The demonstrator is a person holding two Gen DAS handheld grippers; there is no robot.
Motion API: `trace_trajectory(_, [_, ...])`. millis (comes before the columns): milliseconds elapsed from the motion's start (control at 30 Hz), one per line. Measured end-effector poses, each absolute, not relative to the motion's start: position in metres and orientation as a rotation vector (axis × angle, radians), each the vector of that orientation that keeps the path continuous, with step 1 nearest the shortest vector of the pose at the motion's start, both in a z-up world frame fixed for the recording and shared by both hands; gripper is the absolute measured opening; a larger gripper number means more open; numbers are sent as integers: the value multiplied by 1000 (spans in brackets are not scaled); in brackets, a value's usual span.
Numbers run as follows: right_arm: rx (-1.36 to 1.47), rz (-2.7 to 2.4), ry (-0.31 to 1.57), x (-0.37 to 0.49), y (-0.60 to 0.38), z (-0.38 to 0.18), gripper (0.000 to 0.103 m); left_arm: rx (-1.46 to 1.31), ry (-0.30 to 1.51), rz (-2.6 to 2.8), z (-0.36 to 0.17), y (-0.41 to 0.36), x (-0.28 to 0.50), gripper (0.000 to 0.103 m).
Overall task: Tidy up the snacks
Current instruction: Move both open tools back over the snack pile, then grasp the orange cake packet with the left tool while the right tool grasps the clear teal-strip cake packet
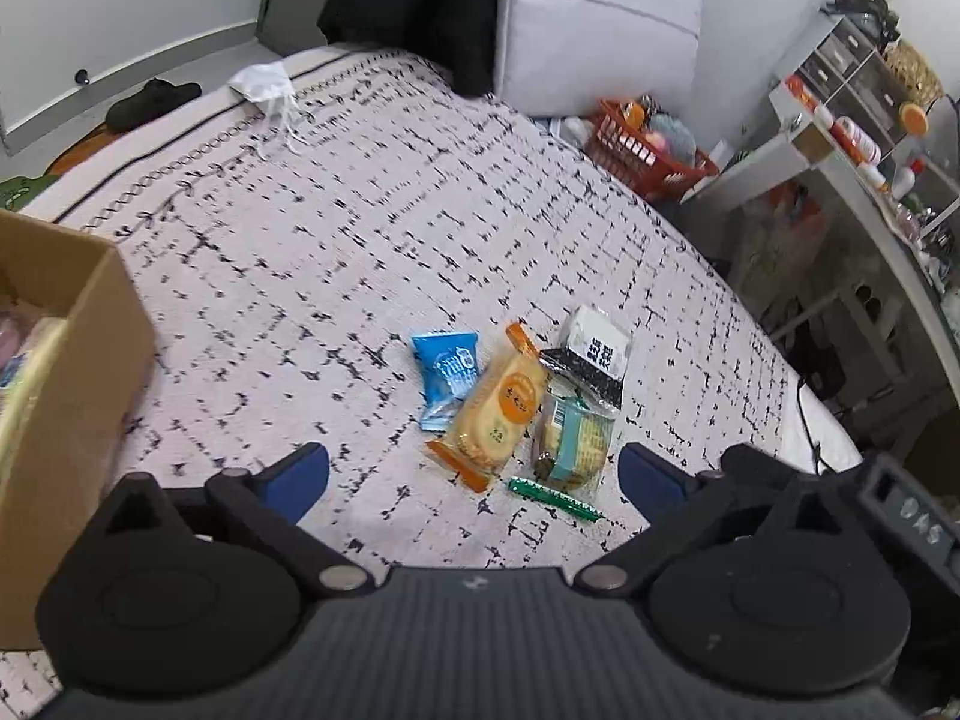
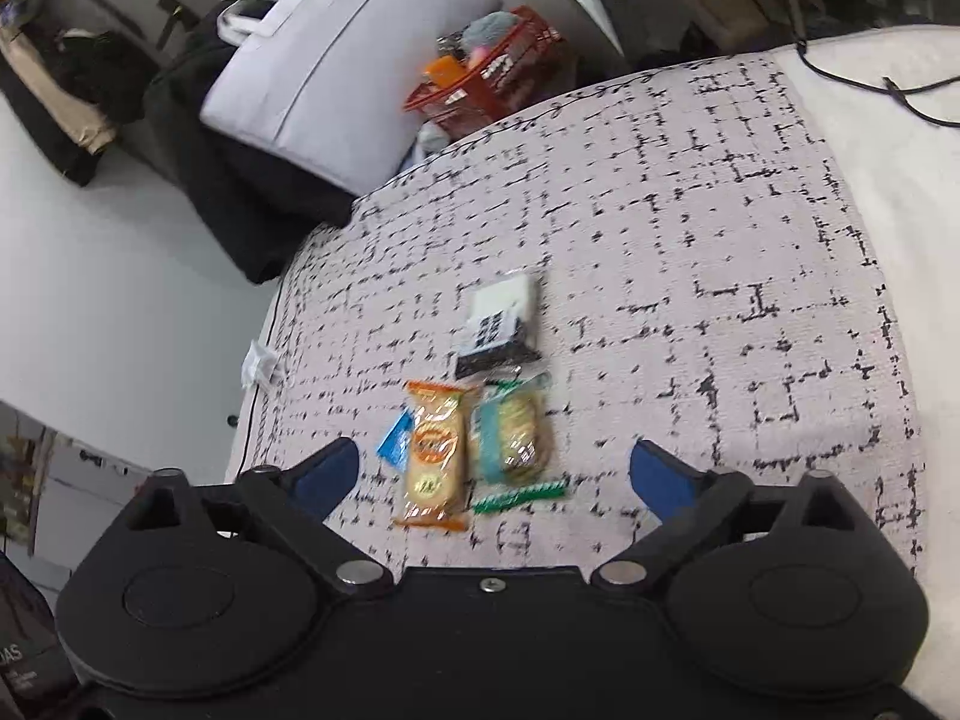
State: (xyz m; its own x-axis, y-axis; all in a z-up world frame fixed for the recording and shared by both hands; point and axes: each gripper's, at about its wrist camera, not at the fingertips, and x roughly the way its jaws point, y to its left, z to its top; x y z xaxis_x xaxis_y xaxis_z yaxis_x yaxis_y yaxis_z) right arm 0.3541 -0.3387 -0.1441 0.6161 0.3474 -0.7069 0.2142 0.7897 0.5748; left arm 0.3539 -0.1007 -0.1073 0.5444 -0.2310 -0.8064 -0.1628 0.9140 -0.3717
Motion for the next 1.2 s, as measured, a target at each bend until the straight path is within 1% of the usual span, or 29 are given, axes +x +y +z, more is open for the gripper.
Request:
trace_trajectory(233, [723, 70, 960, 369, -346, -164, 98, -421, 1026, -45, -128, -115, 377, 102])
trace_trajectory(367, [729, 71, 974, 377, -346, -173, 98, -422, 1037, -45, -139, -121, 388, 100])
trace_trajectory(433, [734, 71, 979, 380, -346, -177, 98, -409, 1039, -43, -145, -124, 394, 96])
trace_trajectory(533, [736, 65, 982, 385, -346, -184, 98, -406, 1051, -52, -155, -128, 401, 87])
trace_trajectory(600, [745, 56, 987, 388, -347, -188, 98, -395, 1063, -49, -161, -132, 405, 76])
trace_trajectory(667, [749, 53, 992, 391, -348, -192, 98, -384, 1073, -43, -167, -134, 410, 68])
trace_trajectory(767, [742, 64, 1003, 397, -344, -196, 98, -365, 1089, -47, -175, -137, 415, 64])
trace_trajectory(933, [756, 89, 1025, 402, -338, -203, 98, -363, 1099, -55, -184, -139, 422, 64])
trace_trajectory(1000, [742, 84, 1032, 404, -336, -206, 98, -365, 1099, -65, -187, -140, 424, 55])
trace_trajectory(1033, [735, 83, 1036, 405, -334, -207, 98, -376, 1100, -69, -188, -139, 425, 52])
trace_trajectory(1100, [728, 81, 1041, 407, -332, -209, 98, -385, 1097, -76, -189, -138, 425, 40])
trace_trajectory(1200, [705, 79, 1037, 410, -327, -209, 98, -377, 1091, -98, -187, -137, 425, 36])
